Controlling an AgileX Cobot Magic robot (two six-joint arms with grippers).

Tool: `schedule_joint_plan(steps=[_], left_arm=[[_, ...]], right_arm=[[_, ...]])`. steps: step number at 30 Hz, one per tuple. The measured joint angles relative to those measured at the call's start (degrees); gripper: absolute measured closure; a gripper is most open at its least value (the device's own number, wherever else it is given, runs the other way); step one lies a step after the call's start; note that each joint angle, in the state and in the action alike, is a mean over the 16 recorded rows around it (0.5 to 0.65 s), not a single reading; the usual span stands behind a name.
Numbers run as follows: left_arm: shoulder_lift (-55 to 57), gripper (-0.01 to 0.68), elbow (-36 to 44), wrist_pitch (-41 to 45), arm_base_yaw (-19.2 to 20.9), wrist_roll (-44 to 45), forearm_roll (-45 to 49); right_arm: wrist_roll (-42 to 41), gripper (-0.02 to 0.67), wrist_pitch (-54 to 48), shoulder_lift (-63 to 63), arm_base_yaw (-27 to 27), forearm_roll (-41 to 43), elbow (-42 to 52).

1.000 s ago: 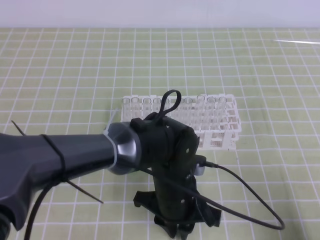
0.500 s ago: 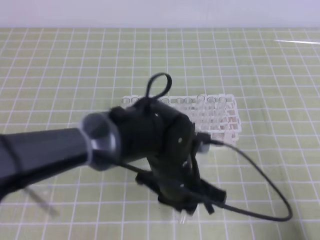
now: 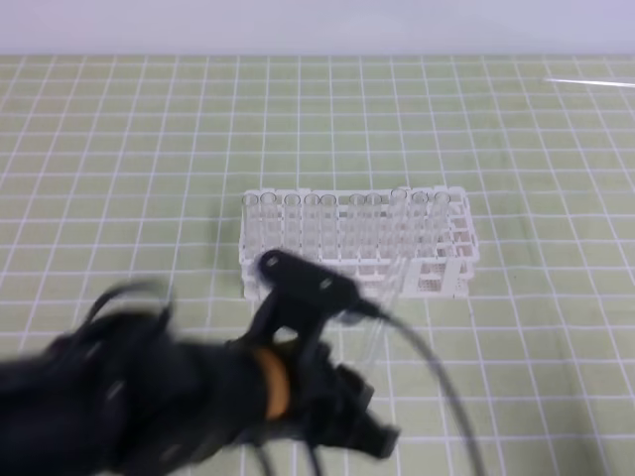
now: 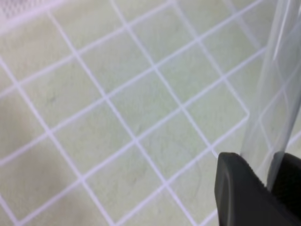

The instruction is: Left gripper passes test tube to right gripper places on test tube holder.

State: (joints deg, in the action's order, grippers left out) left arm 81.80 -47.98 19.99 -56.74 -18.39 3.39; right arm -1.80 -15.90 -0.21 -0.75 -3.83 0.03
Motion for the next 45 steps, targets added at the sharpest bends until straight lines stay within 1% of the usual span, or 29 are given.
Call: schedule_joint_plan(steps=[5,8,11,17,25,29,37,39,41,43,45], left_arm=[[-6.12,0.665,10.00,-10.50,-0.09,2.22,5.32],[-8.90,0.665,14.01,-14.11,-0.09,3.85,9.18],[-10.84,0.665,16.31,-15.47,-0.09,5.86,13.50],[-12.46,0.666,17.46,-14.02,-0.10,9.42,21.84],[-12.65,0.665,17.44,-12.69,-0.10,11.52,28.68],[-12.76,0.665,17.43,-14.54,-0.10,9.69,30.05],[-12.84,0.665,17.42,-18.89,-0.09,5.52,29.91],[-12.84,0.664,17.42,-19.75,-0.09,4.53,29.61],[-12.85,0.664,17.42,-20.50,-0.09,3.49,29.24],[-12.82,0.664,17.43,-20.68,-0.10,3.04,28.86],[-12.79,0.664,17.43,-20.64,-0.10,2.71,28.49]], right_arm=[[0.00,0.651,0.00,0.00,0.00,0.00,0.00],[0.00,0.651,0.00,0.00,0.00,0.00,0.00],[0.00,0.651,0.00,0.00,0.00,0.00,0.00],[0.00,0.651,0.00,0.00,0.00,0.00,0.00],[0.00,0.651,0.00,0.00,0.00,0.00,0.00],[0.00,0.651,0.00,0.00,0.00,0.00,0.00],[-0.07,0.651,0.17,0.00,0.00,0.34,0.00],[-0.07,0.651,0.56,0.00,0.00,-1.17,0.00],[-0.06,0.651,1.24,0.00,0.00,-4.52,0.00],[-0.04,0.651,2.03,0.00,0.00,-10.18,0.00],[-0.02,0.651,2.95,0.00,0.00,-17.65,0.00]])
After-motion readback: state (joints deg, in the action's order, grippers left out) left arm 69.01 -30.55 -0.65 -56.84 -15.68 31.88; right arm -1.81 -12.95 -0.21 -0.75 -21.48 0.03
